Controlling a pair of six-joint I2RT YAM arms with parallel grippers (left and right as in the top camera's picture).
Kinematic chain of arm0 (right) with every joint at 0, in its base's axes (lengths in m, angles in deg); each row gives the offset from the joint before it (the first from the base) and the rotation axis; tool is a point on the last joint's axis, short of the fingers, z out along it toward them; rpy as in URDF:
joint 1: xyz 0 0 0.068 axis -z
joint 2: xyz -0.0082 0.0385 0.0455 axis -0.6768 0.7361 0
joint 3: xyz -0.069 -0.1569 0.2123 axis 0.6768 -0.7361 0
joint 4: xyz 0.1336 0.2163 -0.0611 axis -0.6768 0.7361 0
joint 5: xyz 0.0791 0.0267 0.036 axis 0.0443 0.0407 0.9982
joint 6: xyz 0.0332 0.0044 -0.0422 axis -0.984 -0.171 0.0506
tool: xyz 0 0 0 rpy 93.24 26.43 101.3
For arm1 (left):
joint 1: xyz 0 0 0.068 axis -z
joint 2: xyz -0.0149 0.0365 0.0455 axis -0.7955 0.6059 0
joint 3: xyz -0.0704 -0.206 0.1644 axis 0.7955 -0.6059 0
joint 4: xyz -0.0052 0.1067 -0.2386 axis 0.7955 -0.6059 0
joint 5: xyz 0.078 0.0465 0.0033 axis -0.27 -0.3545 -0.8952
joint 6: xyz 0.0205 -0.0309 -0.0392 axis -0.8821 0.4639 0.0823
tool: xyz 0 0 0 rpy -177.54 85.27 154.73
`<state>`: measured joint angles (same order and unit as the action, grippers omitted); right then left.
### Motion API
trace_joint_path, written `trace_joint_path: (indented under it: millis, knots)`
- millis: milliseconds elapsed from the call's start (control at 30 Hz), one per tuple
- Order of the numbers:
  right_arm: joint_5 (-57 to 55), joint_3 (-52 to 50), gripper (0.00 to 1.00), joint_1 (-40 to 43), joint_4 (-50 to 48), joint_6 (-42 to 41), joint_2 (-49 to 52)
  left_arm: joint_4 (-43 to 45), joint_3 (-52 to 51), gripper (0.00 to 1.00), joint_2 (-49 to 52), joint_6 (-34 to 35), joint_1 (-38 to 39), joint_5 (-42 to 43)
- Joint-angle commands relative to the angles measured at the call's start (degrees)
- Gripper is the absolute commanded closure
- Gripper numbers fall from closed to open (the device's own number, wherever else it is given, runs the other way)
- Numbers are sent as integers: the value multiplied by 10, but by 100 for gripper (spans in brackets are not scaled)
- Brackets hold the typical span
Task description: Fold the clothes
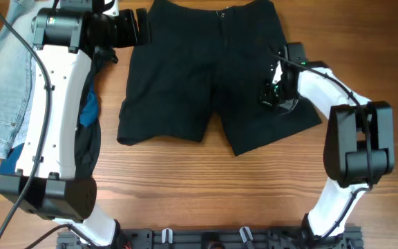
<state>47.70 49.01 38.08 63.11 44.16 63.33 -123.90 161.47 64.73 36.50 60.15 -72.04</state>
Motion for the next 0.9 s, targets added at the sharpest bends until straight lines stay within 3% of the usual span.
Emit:
trace_joint_path:
  millis: [0,300,567,667,867]
  knots:
    - [-60,-24,96,61,-6,17,78,5,1,0,-1,5,-2,-3]
    - [-46,9,96,201,-13,64,78,14,1,0,-1,5,-2,-3]
    - [-10,104,89,230,-75,108,78,37,1,0,-1,5,-2,-3]
    - [46,198,88,223,-15,117,77,45,1,0,-1,5,-2,-3]
    - [140,388,70,157,240,155,66,54,1,0,0,1,-2,-12]
